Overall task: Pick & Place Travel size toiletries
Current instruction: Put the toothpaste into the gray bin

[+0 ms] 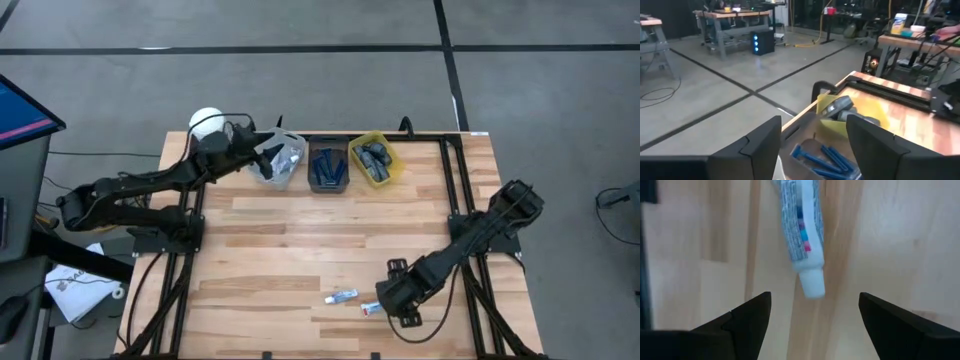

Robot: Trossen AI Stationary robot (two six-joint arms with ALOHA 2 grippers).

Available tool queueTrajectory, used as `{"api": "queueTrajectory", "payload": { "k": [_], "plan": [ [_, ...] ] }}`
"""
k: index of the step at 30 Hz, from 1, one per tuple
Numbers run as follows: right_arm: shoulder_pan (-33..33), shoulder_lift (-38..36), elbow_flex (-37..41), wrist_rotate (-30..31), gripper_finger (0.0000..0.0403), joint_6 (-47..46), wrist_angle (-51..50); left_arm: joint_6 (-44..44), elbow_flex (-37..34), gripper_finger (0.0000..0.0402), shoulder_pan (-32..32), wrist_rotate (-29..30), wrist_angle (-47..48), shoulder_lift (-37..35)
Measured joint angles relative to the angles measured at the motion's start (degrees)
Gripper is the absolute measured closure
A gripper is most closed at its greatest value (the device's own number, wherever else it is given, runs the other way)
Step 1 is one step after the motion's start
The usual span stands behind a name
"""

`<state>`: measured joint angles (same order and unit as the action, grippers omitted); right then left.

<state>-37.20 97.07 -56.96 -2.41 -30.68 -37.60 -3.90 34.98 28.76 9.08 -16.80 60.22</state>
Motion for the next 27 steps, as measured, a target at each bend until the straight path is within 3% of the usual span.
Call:
{"api": "queueTrajectory", "payload": {
  "k": [9,27],
  "plan": [
    [0.11,1.67,0.06,2.40,0.0113,0.66,0.63,-0.04,-0.04,0.0198,-0.46,0.39,1.90,-3.63],
    [-0.20,6.48,-0.19,1.92,0.0132,-1.50,3.35,-1.53,-0.04,0.0199,-0.51,0.28,1.82,-3.64]
  ]
}}
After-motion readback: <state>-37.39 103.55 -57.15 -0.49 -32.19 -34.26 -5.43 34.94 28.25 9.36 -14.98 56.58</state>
